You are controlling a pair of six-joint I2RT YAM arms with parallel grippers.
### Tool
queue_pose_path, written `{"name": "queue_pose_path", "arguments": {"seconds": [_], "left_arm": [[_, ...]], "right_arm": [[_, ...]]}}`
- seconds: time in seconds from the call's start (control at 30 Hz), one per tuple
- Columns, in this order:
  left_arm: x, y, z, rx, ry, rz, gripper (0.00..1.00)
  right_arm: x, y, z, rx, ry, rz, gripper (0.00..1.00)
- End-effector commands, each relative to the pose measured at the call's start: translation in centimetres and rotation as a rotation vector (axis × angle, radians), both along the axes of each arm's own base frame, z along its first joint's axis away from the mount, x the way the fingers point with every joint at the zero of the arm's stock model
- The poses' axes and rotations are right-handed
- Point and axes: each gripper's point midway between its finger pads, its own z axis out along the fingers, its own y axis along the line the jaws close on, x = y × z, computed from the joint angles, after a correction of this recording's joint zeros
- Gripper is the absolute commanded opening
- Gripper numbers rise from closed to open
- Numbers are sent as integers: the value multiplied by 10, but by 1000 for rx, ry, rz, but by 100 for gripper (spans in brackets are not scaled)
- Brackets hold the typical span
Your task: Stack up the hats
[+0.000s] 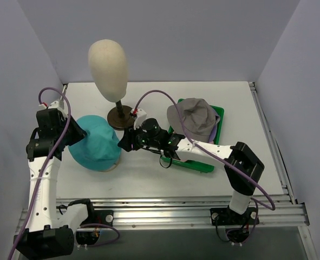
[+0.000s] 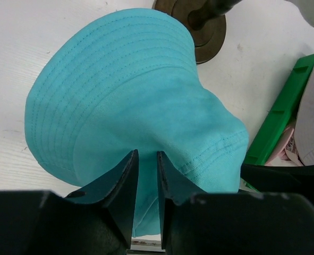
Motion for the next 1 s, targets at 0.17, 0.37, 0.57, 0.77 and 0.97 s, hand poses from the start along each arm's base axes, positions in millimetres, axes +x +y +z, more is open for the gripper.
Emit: {"name": "queue_pose_path", "arguments": {"seconds": [0.17, 0.37, 0.57, 0.77, 0.97], "left_arm": [[7, 24, -6, 68, 14, 113, 32], [8, 16, 30, 50, -85, 78, 38], [6, -5, 59, 15, -167, -48, 48], [7, -16, 52, -5, -164, -125, 50], [12, -15, 38, -9, -129, -125, 51]], "right_arm": [[-24, 16, 35, 131, -87, 120, 43], [-32, 19, 36, 120, -112, 158, 45], [-26, 28, 20, 76, -108, 167, 45], [-21, 31, 19, 54, -131, 172, 46], [-15, 34, 15, 34, -139, 173, 44]]}}
